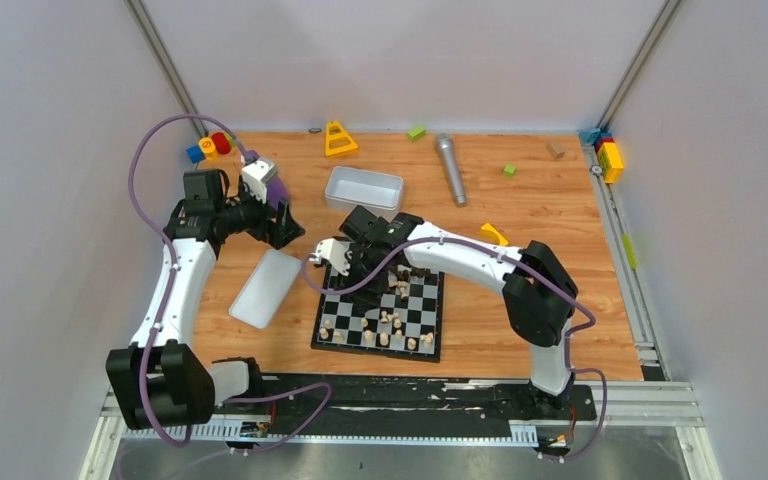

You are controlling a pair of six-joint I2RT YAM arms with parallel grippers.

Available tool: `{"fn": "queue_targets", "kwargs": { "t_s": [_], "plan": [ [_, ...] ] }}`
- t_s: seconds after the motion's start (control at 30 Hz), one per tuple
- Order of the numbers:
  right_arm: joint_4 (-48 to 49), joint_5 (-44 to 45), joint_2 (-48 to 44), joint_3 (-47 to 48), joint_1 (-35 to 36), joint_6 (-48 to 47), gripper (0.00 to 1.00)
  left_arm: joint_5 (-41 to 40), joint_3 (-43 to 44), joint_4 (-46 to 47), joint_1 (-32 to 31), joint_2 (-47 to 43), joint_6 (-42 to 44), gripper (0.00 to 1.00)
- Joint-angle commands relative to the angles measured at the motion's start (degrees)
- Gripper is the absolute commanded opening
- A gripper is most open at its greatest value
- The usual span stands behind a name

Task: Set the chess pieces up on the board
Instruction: Move the chess piece to the chessboard.

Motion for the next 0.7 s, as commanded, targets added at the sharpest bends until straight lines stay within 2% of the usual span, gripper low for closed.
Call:
{"fn": "queue_targets", "kwargs": {
  "t_s": [0.0,0.53,0.57,0.6,0.67],
  "plan": [
    [2.8,-1.1,1.1,0.0,1.6,0.4,0.49,-2.0,-0.2,1.4,0.2,-1.9,-0.6,1.00],
    [3.8,3.2,4.1,-2.6,4.6,-1.1,0.45,-5.4,0.4,1.4,0.2,-2.1,-1.3,1.00],
    [4.0,3.4,4.1,1.3,4.6,-1.1,0.45,-5.5,0.3,1.4,0.2,-2.0,-1.3,1.00],
    [4.1,3.7,4.2,-2.4,4.7,-1.3,0.44,-5.5,0.3,1.5,0.2,-2.1,-1.3,1.00],
    [4.2,4.2,4.4,-2.9,4.9,-1.5,0.43,-5.5,0.3,1.5,0.2,-2.1,-1.2,1.00]
  ]
}}
